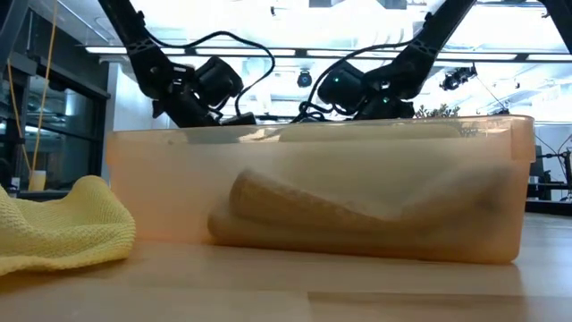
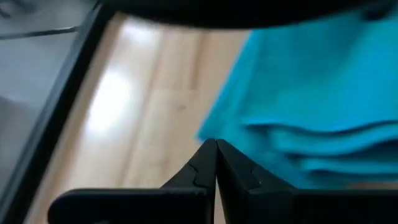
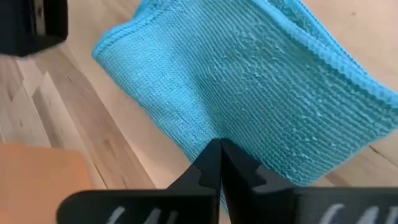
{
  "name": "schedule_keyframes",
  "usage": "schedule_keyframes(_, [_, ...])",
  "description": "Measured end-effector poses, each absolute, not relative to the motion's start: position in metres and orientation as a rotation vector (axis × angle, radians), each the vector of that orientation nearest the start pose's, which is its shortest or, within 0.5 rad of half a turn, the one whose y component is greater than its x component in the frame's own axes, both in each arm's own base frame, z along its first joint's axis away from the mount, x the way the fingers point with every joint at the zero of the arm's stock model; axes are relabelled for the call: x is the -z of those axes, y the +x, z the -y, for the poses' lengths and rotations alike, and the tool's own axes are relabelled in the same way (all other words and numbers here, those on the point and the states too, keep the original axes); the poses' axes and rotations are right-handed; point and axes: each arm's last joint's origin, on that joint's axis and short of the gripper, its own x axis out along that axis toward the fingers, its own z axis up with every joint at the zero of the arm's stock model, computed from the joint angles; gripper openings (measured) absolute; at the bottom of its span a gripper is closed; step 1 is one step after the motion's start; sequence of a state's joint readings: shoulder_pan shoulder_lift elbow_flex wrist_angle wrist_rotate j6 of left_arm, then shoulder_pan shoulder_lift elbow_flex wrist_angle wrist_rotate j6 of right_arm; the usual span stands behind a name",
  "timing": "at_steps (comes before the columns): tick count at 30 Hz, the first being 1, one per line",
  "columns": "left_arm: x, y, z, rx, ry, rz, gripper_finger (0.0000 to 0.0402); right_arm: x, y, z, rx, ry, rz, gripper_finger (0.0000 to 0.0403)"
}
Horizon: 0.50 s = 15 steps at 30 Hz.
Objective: Fold microfiber towels
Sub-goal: Fold the blue towel, then put the blue towel into the bin
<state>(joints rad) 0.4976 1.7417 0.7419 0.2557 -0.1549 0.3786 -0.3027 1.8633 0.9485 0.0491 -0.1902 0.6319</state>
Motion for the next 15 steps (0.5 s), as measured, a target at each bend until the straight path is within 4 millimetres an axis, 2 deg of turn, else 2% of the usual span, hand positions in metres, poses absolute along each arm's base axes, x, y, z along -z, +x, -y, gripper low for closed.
schedule_keyframes(5, [-0.130, 0.269, -0.169, -0.553, 0.214, -0.853, 0.0000, -0.131, 0.340, 0.102, 0.396, 0.865, -0.761, 0.0000])
schedule_keyframes(10, [-0.148, 0.258, -0.173, -0.558, 0.141, -0.824, 0.0000, -0.166, 0.338, 0.108, 0.389, 0.846, -0.646, 0.0000])
schedule_keyframes(15, [-0.166, 0.243, -0.176, -0.478, 0.007, -0.725, 0.0000, -0.194, 0.322, 0.108, 0.473, 0.879, -0.624, 0.0000])
